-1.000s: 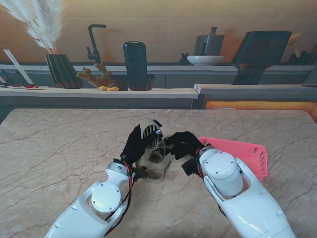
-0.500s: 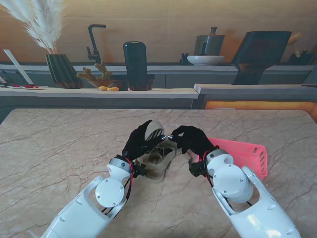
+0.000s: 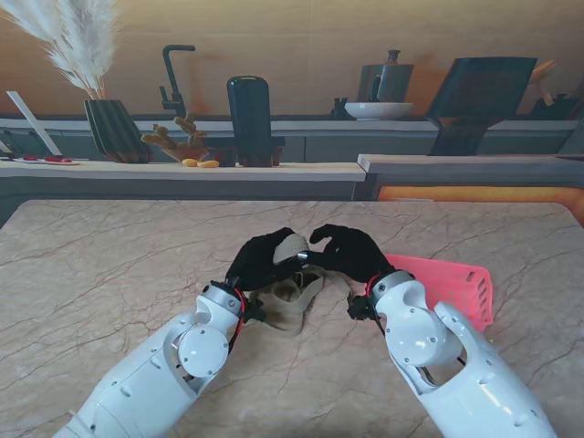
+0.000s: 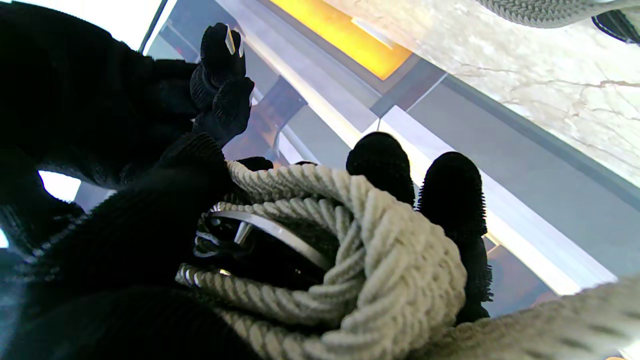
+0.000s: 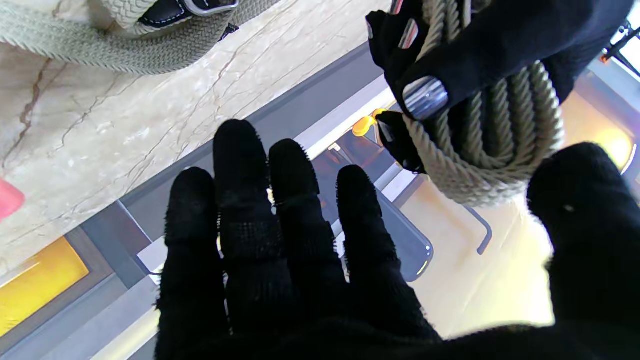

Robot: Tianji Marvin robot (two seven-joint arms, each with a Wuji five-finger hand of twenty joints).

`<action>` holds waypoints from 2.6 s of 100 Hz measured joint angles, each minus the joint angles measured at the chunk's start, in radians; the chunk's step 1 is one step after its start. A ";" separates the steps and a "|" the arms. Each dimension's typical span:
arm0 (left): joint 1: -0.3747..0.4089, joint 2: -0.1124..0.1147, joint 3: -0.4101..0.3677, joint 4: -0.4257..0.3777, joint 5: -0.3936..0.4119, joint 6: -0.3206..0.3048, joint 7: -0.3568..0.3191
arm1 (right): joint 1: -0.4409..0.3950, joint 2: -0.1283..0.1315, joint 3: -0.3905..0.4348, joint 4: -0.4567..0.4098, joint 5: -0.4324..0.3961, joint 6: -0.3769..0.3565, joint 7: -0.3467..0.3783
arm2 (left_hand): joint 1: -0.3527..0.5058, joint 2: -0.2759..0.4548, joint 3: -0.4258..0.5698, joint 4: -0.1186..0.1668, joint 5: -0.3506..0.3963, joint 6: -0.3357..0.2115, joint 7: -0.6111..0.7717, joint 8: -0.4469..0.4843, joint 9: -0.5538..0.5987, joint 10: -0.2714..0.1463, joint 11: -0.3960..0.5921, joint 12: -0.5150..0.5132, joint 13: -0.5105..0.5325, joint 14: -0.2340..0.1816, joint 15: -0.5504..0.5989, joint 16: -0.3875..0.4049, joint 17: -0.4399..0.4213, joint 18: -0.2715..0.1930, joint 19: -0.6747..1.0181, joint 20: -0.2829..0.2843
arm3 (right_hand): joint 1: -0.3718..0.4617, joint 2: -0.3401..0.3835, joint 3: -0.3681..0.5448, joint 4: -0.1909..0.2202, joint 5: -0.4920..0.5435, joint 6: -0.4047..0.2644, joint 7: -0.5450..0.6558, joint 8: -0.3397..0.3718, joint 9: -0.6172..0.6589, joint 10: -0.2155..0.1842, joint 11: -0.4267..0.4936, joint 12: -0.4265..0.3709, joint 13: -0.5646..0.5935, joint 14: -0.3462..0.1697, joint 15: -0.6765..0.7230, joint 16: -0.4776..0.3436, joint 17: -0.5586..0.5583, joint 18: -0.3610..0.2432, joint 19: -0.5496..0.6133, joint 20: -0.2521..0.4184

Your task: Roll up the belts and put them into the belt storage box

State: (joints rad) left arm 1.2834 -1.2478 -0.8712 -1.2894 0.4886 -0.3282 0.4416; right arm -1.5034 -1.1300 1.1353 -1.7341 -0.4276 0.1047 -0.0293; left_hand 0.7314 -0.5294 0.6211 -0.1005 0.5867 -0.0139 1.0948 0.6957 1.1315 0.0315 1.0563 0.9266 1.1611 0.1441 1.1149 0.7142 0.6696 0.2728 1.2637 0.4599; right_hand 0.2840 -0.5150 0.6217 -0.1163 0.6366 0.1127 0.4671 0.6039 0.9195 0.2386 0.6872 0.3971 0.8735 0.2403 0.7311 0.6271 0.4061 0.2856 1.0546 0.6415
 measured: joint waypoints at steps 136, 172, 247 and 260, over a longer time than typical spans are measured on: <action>-0.057 0.023 0.038 0.073 0.104 -0.023 0.008 | 0.091 0.018 -0.070 0.112 -0.263 -0.257 -0.084 | 0.010 0.003 -0.050 0.009 0.098 -0.026 0.027 -0.094 0.015 -0.001 0.000 0.012 0.011 0.009 0.014 0.000 -0.005 0.012 0.013 0.000 | 0.359 -0.133 0.144 -0.106 0.052 -0.182 0.352 -0.305 0.182 -0.155 -0.012 0.013 0.125 -0.120 -0.004 0.004 0.093 -0.048 -0.050 -0.015; -0.066 0.028 0.042 0.083 0.163 -0.009 0.022 | 0.049 0.014 -0.035 0.055 -0.153 -0.153 -0.017 | 0.014 0.003 -0.050 0.009 0.097 -0.015 0.027 -0.094 0.015 -0.003 0.007 0.012 0.011 0.010 0.014 0.000 -0.005 0.012 0.013 0.000 | -0.082 0.015 -0.012 -0.013 -0.062 -0.040 0.039 -0.044 -0.063 -0.043 -0.037 0.014 0.001 -0.064 -0.038 0.006 0.030 -0.020 -0.080 -0.023; -0.075 0.044 0.051 0.084 0.205 0.030 0.021 | 0.141 -0.003 -0.180 0.094 -0.143 0.061 0.002 | 0.015 0.003 -0.050 0.008 0.097 0.000 0.027 -0.094 0.015 -0.003 0.007 0.012 0.011 0.010 0.014 0.000 -0.005 0.012 0.013 0.000 | -0.095 0.156 -0.097 0.000 0.287 0.063 0.126 0.043 0.270 0.011 0.152 0.013 0.307 0.005 0.257 0.014 0.239 0.059 0.205 -0.037; -0.075 0.047 0.051 0.084 0.207 0.034 0.020 | 0.156 -0.006 -0.197 0.104 -0.134 0.081 -0.006 | 0.015 0.003 -0.050 0.008 0.097 0.016 0.027 -0.094 0.015 -0.003 0.008 0.012 0.011 0.010 0.014 0.000 -0.005 0.012 0.013 0.000 | -0.047 0.187 -0.110 0.000 0.305 0.064 0.123 0.039 0.270 0.012 0.152 0.012 0.307 0.006 0.256 0.012 0.237 0.059 0.205 -0.044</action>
State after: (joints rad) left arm 1.2081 -1.2007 -0.8198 -1.2056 0.6956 -0.2942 0.4614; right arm -1.3478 -1.1361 0.9382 -1.6304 -0.5612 0.1855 -0.0353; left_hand 0.7467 -0.5268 0.5709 -0.0926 0.6837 0.0017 1.1221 0.6017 1.1460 0.0288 1.0639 0.9385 1.1724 0.1538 1.1293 0.7138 0.6642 0.2851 1.2772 0.4596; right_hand 0.2367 -0.3277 0.5119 -0.1162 0.9418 0.1763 0.5902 0.6434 1.1896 0.2501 0.8390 0.4093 1.1804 0.2466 0.9872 0.6387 0.6431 0.3451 1.2599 0.5979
